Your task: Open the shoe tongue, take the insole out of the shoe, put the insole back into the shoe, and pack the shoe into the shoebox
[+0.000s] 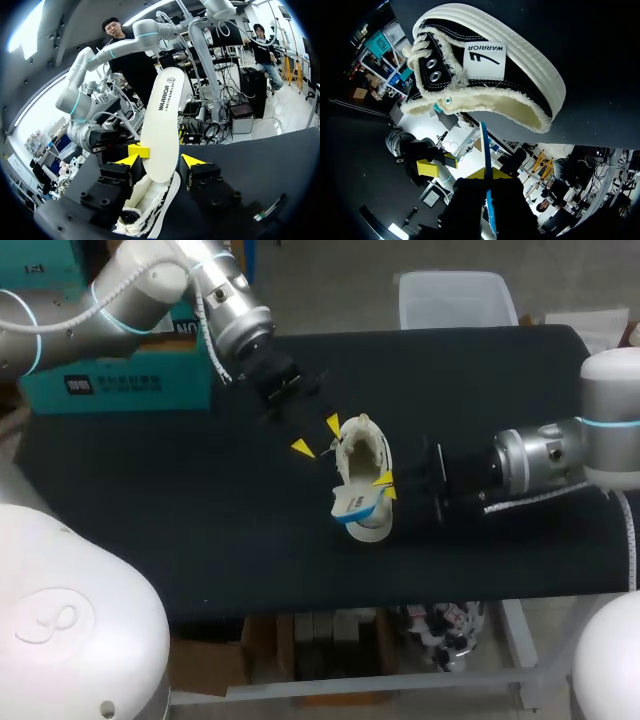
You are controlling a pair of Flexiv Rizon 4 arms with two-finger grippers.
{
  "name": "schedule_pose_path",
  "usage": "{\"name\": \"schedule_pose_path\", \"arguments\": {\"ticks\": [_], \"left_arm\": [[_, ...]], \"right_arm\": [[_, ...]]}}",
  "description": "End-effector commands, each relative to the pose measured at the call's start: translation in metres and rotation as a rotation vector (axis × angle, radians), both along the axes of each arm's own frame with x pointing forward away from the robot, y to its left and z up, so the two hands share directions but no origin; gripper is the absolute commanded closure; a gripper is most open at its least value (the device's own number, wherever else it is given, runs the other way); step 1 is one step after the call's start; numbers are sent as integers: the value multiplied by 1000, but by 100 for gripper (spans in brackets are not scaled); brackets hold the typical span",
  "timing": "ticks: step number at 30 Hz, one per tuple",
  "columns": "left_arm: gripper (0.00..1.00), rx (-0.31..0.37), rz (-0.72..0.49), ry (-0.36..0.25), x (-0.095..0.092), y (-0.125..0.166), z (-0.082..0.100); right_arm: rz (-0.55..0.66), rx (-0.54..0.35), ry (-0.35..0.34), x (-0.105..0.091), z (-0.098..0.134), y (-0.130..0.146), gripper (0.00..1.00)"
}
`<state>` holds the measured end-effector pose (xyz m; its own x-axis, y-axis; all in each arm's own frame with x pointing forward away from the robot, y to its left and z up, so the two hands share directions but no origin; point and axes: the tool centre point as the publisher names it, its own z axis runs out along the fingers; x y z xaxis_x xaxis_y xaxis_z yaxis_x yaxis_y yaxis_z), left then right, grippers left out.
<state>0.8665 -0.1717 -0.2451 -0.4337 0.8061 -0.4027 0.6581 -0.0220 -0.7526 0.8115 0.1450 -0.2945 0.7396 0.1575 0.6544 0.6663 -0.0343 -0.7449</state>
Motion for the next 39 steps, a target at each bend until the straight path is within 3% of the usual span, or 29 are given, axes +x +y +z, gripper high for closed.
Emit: {"name": "schedule_pose_path", "arguments": {"ticks": [1,5,7,9,10,11,23,25,27,36,39], "left_arm": [[40,-245,367,-46,-11,2,-4],[44,-270,423,-25,-12,4,-8],[31,-287,461,4,-12,8,-9],[33,-279,498,36,-11,15,-8],[21,-285,507,46,-14,19,-5],[0,-285,507,46,-14,19,-5],[0,-285,507,46,-14,19,-5],[49,-296,487,48,-15,18,-3],[59,-297,489,11,-17,13,-5],[61,-341,518,5,-28,12,-27],[59,-397,544,6,-31,10,-33]], "right_arm": [[-5,12,-2,-1,-1,-5,100],[-6,15,-2,-1,-1,-6,100],[-6,16,-2,-1,-1,-6,100],[-8,17,-3,-1,-1,-7,100],[-9,17,-3,-1,0,-7,100],[-10,17,-4,-1,0,-8,100],[15,9,-1,7,-3,-6,100],[20,10,-3,9,-2,-4,100],[21,11,-6,10,-1,-4,100],[14,8,-2,14,-1,-6,100],[12,12,-1,16,-2,-6,100]]}}
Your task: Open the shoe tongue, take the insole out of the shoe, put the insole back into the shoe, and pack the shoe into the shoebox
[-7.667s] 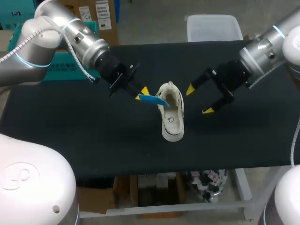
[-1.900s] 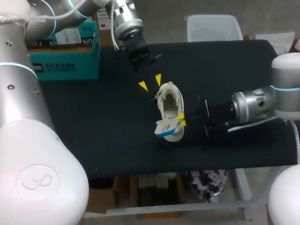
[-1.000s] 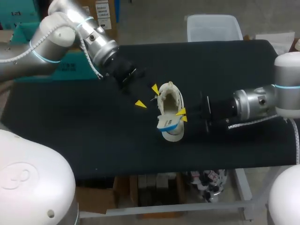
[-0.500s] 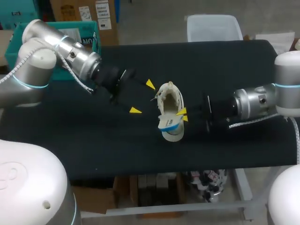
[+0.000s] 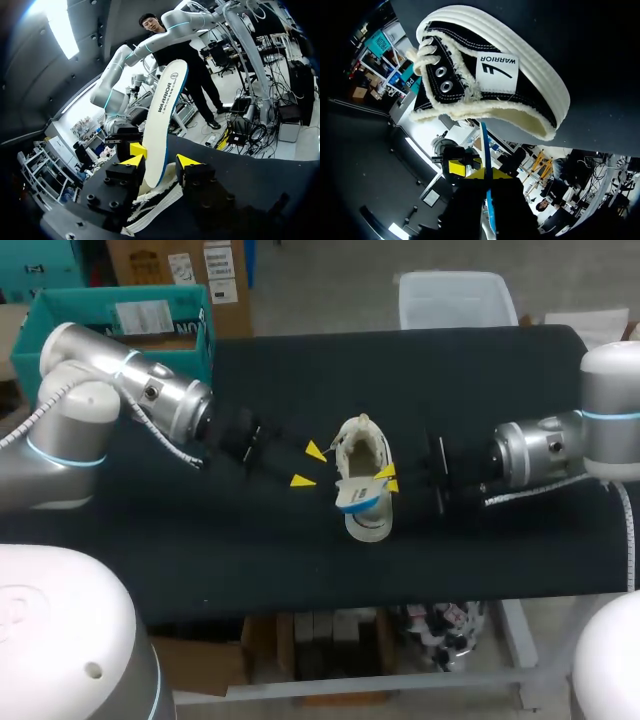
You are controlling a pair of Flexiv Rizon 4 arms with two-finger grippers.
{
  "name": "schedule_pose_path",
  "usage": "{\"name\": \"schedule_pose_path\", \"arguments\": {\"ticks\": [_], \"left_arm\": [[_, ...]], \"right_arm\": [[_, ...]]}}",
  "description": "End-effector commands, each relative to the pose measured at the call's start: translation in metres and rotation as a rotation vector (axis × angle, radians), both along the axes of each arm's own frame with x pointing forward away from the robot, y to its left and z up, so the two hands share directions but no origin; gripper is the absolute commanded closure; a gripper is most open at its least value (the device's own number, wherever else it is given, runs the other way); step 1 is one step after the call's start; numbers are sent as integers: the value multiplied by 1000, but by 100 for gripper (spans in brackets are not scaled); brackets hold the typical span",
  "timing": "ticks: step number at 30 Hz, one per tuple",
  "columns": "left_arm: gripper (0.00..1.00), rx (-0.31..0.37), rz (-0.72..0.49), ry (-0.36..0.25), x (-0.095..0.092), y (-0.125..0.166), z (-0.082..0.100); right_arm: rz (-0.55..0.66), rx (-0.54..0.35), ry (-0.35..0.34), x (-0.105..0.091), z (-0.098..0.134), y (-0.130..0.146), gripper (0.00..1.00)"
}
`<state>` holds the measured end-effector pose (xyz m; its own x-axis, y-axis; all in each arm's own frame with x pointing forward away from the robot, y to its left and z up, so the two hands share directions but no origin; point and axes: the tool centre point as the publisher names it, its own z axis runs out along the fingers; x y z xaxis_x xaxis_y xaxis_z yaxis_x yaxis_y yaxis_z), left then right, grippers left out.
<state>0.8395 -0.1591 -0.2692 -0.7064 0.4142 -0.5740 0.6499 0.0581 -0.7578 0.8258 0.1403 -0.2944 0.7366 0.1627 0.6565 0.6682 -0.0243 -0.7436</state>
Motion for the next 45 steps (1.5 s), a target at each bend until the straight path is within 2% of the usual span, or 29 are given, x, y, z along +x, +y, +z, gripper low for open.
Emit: {"name": "schedule_pose_path", "arguments": {"ticks": [1,3,11,21,26,31,36,40,45], "left_arm": [[58,-131,117,-21,-5,-3,-12],[57,-168,125,-11,-5,-6,-17],[55,-227,132,-1,0,-18,-29],[56,-237,105,-34,5,-37,-28],[60,-224,97,-40,8,-41,-28],[69,-219,100,-34,13,-41,-33],[73,-206,99,-20,15,-44,-42],[100,-196,97,-15,17,-47,-45],[100,-187,88,-16,20,-51,-48]], "right_arm": [[1,9,1,2,-2,-1,100],[1,11,2,2,-3,-1,100],[-8,15,3,1,-4,-1,100],[-25,25,-13,8,-11,-4,100],[-31,41,-17,13,-17,-5,100],[-31,50,-20,17,-18,-7,100],[-34,53,-19,19,-21,-9,100],[-36,51,-17,19,-22,-9,100],[-39,48,-19,20,-22,-11,100]]}}
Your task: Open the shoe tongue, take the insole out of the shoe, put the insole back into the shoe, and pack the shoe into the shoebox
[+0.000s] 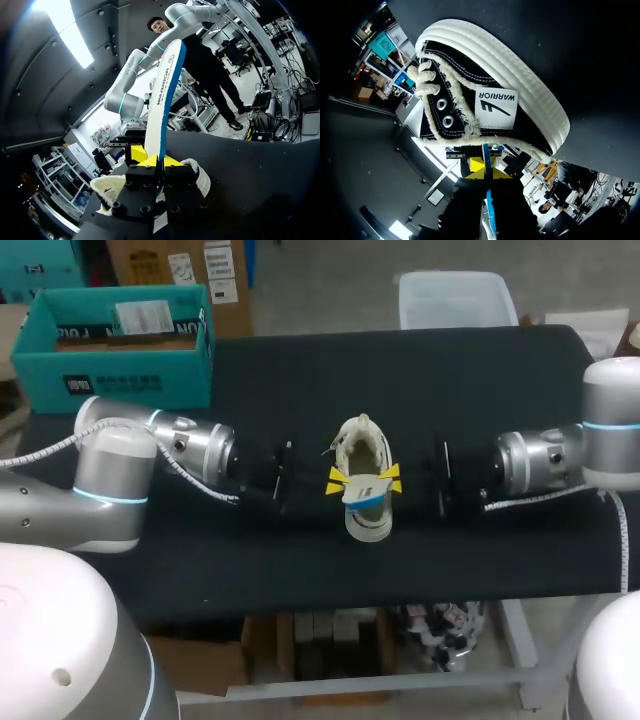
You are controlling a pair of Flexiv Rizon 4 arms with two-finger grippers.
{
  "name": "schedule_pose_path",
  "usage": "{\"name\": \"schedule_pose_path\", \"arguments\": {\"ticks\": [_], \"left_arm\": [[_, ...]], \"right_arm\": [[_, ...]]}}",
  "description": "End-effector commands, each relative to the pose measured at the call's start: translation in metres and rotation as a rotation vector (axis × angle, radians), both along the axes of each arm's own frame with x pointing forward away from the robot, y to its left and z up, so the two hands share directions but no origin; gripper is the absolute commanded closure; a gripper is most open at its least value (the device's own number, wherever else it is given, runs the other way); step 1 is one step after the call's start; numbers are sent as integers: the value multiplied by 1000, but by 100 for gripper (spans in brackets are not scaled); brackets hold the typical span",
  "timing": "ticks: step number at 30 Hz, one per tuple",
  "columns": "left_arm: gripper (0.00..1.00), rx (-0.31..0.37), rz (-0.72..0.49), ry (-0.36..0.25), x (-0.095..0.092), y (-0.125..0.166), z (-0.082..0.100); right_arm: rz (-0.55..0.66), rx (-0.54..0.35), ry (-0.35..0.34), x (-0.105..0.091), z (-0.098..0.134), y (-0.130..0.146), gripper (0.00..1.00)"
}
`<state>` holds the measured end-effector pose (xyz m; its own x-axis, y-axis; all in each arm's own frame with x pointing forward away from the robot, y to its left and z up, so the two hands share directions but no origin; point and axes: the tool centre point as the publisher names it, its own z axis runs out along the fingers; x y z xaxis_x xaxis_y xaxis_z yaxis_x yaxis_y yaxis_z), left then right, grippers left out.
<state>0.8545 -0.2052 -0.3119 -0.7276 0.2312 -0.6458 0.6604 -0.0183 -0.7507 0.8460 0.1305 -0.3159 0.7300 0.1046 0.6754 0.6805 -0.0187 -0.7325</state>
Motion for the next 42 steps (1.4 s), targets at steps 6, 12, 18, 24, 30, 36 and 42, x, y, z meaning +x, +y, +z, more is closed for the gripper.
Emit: {"name": "schedule_pose_path", "arguments": {"ticks": [6,12,18,24,30,36,42], "left_arm": [[100,8,-10,-3,10,-7,-8],[100,11,-2,-6,20,-7,-7],[100,15,-1,-18,26,-6,-5],[100,16,-21,-34,27,-5,-4],[100,35,-68,-60,29,-7,-2],[100,57,-82,-70,32,-7,-7],[100,75,-75,-53,38,-6,-19]], "right_arm": [[-1,4,-12,4,-5,-1,100],[5,8,-12,7,-8,2,100],[22,12,-5,9,-13,7,100],[60,1,-13,10,-15,11,100],[91,-38,-28,13,-13,14,100],[95,-54,-37,16,-16,13,100],[81,-69,-40,18,-19,9,100]]}}
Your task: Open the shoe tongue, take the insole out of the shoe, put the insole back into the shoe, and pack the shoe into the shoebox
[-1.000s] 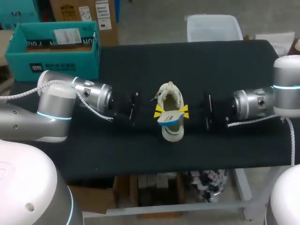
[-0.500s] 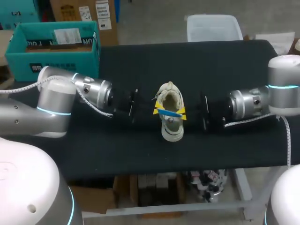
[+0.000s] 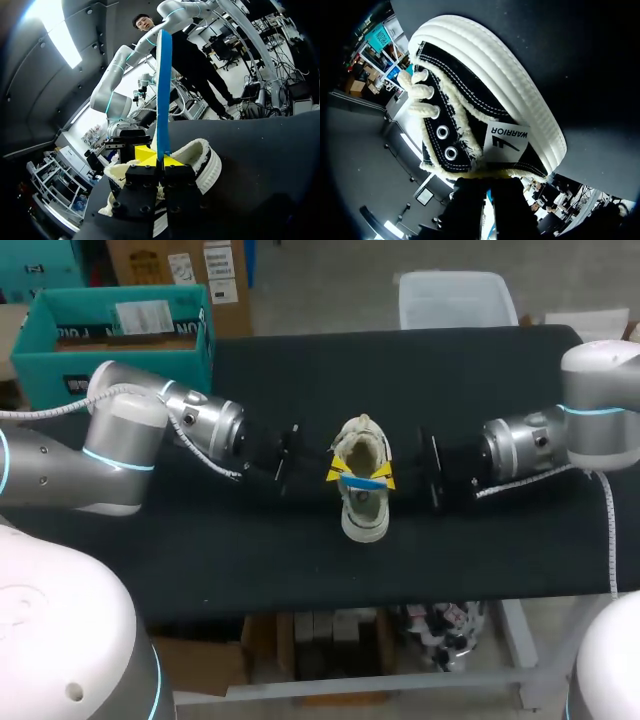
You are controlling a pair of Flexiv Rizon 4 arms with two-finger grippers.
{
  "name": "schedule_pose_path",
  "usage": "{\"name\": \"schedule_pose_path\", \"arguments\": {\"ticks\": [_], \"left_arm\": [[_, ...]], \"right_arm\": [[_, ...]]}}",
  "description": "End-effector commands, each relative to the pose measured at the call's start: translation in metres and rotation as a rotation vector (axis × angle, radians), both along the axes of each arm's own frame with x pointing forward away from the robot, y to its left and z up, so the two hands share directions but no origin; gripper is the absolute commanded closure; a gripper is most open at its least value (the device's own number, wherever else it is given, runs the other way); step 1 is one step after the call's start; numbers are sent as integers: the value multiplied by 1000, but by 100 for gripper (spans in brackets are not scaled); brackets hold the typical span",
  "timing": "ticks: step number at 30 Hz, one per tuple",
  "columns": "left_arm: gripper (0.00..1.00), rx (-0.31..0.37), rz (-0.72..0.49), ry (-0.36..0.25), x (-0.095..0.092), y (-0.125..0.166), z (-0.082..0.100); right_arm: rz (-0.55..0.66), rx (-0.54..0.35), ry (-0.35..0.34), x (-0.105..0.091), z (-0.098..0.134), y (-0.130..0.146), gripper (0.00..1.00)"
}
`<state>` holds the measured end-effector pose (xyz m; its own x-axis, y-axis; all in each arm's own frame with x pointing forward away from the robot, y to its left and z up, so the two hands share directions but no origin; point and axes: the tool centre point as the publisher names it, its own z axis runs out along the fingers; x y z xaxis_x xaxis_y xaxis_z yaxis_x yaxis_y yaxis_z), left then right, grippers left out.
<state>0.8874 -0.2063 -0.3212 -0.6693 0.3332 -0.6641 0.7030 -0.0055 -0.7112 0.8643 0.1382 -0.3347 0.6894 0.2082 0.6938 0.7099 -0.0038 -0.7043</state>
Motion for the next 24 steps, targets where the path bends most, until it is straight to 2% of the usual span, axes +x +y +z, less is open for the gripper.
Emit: {"name": "schedule_pose_path", "arguments": {"ticks": [1,8,13,14,15,17,19,24], "left_arm": [[100,-5,-5,7,5,-5,-11],[100,2,-8,14,6,-6,-15],[100,-2,-9,14,4,-5,-14],[100,-3,-9,14,3,-4,-14],[100,-4,-9,15,3,-4,-13],[100,-7,-8,15,3,-4,-13],[100,-10,-6,16,2,-3,-13],[100,-15,-1,17,1,-2,-13]], "right_arm": [[-6,-6,-2,0,0,1,100],[-6,-7,-1,1,-4,0,100],[-13,-10,-4,-1,1,-1,100],[-15,-12,-6,-3,3,-1,96],[-16,-15,-9,-4,5,-2,78],[-20,-20,-13,-7,8,-2,64],[-23,-25,-17,-11,11,-3,60],[-29,-34,-19,-18,15,-5,62]]}}
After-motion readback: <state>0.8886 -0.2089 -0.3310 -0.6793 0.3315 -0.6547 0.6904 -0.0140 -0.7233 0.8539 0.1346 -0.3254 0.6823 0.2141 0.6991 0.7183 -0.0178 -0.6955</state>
